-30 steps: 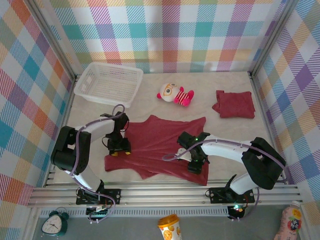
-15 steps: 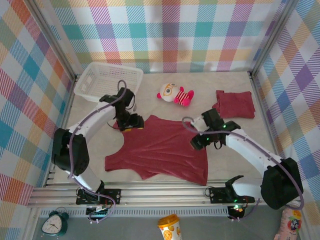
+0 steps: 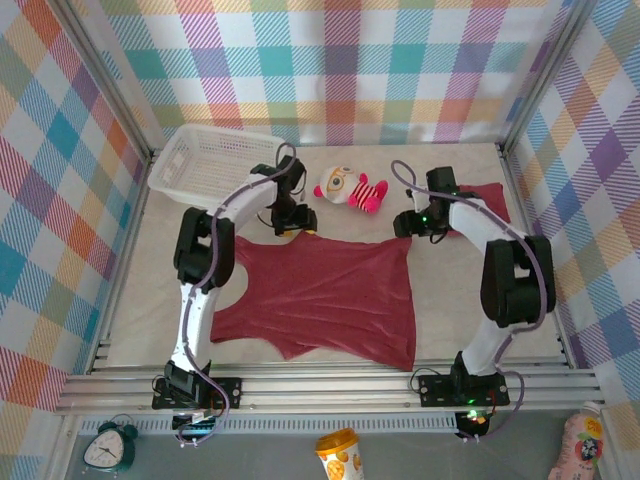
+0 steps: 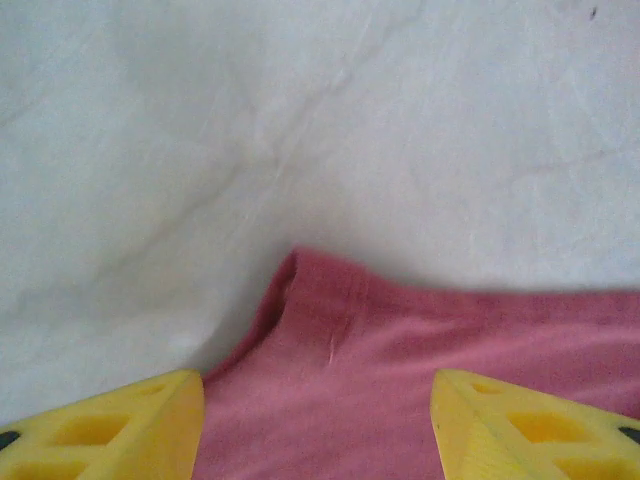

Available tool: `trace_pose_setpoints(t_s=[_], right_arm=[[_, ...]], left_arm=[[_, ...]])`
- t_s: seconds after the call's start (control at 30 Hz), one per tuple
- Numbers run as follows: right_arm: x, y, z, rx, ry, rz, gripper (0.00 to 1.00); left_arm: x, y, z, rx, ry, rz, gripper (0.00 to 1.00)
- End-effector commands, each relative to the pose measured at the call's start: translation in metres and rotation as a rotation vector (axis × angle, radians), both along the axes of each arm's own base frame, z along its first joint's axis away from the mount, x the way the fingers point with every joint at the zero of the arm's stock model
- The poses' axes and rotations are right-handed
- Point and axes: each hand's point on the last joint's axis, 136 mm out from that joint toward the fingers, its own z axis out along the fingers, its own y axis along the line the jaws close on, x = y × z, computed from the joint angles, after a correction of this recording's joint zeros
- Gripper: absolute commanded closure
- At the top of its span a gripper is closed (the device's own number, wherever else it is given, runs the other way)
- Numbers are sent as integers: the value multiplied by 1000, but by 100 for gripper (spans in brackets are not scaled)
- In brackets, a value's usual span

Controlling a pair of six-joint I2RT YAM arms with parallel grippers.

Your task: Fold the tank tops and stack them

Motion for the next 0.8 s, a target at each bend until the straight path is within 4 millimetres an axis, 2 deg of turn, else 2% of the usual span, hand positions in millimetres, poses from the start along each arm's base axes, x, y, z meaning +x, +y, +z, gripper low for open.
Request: trace_pose_setpoints(t_s=[0.0, 0.23, 0.37, 0.47, 0.57, 0.7, 0.77], right_arm=[[0, 3, -13, 15, 92, 6, 34], [13, 2, -34, 18, 142, 10, 37], [18, 5, -42, 32, 163, 15, 41], [20, 7, -47, 40, 180, 18, 47], [22, 11, -49, 59, 179, 23, 57], [25, 16, -45, 93, 175, 26, 71], [23, 18, -41, 107, 181, 22, 73]], left_arm=[[3, -7, 1, 16, 12, -43, 40], [9, -14, -13, 9, 38, -78, 48], [9, -17, -21, 1, 59, -89, 58], [6, -21, -26, -18, 77, -97, 66], [8, -21, -27, -14, 72, -101, 74], [13, -21, -21, -11, 48, -106, 94], [16, -22, -17, -16, 39, -108, 96]])
